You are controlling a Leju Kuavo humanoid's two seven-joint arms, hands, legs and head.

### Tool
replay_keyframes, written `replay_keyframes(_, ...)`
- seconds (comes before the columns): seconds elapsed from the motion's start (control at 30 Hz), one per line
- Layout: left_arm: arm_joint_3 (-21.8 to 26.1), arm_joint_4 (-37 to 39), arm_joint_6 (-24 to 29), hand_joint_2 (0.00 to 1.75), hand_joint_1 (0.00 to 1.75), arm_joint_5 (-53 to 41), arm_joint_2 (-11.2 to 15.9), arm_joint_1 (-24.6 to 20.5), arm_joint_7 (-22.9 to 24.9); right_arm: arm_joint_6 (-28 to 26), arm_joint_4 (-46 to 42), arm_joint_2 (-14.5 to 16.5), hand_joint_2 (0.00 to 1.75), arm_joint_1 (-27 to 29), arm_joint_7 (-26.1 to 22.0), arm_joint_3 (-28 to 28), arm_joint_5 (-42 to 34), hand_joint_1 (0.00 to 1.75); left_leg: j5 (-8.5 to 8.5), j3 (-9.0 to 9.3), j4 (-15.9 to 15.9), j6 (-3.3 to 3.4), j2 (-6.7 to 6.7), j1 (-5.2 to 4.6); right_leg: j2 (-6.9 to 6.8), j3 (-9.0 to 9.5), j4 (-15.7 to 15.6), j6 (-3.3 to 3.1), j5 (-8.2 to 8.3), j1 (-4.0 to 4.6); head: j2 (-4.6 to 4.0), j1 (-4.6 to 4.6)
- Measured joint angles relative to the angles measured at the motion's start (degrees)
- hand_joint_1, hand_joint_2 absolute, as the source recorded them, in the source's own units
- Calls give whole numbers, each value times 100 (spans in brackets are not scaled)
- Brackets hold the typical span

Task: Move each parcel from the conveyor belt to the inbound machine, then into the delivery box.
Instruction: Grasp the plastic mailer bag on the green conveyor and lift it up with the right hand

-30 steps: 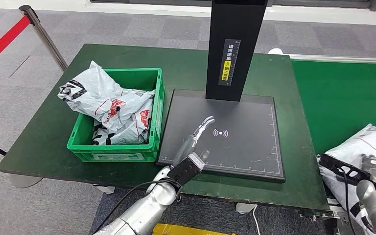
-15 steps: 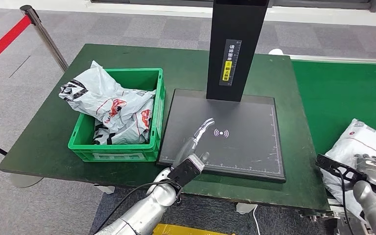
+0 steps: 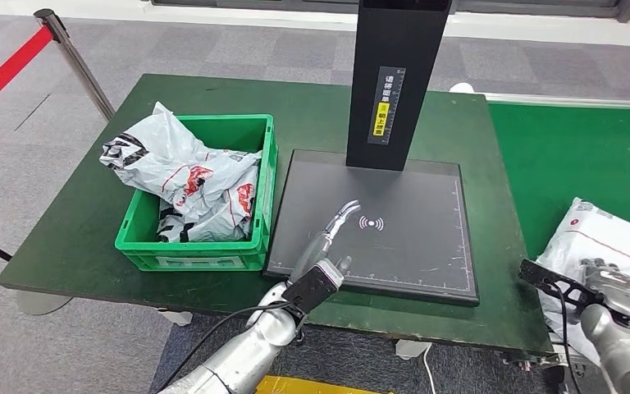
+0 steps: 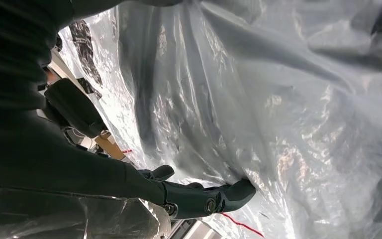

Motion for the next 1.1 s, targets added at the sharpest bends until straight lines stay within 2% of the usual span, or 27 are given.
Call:
replay_keyframes(0.07, 0, 6, 0, 0, 0, 0, 0, -1, 0, -1, 16, 16, 175, 0, 1, 37, -2, 21, 0, 0, 2, 1, 1, 0, 1, 1, -1, 3, 1, 0, 0, 0)
replay_keyframes(0.1, 0, 8, 0, 0, 0, 0, 0, -2, 0, -1, 23, 23, 175, 0, 1, 51, -2, 52, -1, 1, 3, 1, 1, 0, 1, 2, -1, 4, 2, 0, 0, 1)
replay_keyframes(0.2, 0, 11, 0, 0, 0, 0, 0, -2, 0, -9, 36, 37, 175, -1, 1, 64, -2, 168, -1, 1, 7, 3, 1, 0, 1, 5, -2, 8, 4, 0, 0, 0)
replay_keyframes(0.23, 0, 11, 0, 0, 0, 0, 0, -2, 0, -14, 38, 41, 175, -1, 0, 66, -2, 175, -1, 1, 7, 3, 1, 0, 1, 6, -2, 9, 5, 0, 0, 0)
replay_keyframes(1.1, 0, 52, 7, 0, 0, 25, 4, 23, 0, -103, 59, 127, 175, 0, -115, 154, -210, 175, -5, 21, 10, 12, 2, 15, 1, 40, -25, 15, 8, 16, 0, -1)
